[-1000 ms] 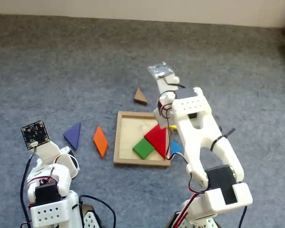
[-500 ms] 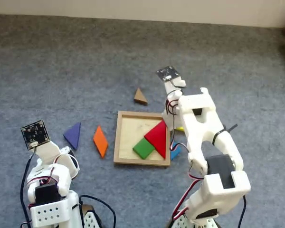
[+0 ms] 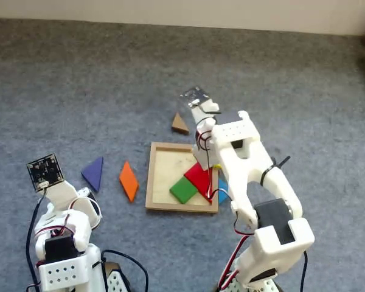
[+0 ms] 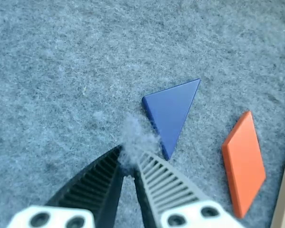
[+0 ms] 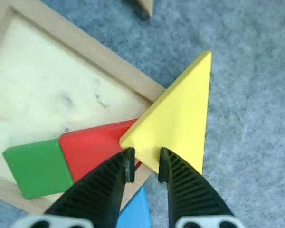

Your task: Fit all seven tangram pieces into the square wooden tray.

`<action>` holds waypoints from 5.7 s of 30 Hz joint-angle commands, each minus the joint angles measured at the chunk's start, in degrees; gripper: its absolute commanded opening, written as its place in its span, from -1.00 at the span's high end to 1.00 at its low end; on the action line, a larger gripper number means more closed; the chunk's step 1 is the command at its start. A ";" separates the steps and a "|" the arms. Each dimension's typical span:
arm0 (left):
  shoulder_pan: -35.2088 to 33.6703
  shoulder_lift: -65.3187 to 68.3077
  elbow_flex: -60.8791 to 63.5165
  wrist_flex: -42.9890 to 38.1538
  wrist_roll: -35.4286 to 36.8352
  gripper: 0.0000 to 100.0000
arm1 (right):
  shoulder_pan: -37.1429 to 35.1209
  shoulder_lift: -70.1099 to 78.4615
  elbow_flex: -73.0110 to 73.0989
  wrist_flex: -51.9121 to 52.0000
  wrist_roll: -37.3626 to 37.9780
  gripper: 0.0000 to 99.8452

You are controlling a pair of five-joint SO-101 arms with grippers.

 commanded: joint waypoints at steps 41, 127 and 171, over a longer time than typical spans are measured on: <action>-0.75 -1.36 1.19 -0.44 0.44 0.99 | -7.60 -18.68 15.43 -0.31 10.29 0.83; -0.75 -1.36 1.19 -0.44 0.44 0.99 | -6.37 -8.04 7.69 -14.11 -4.04 0.83; -0.75 -1.36 1.19 -0.44 0.44 0.99 | -3.30 -7.96 18.42 -24.22 7.74 0.83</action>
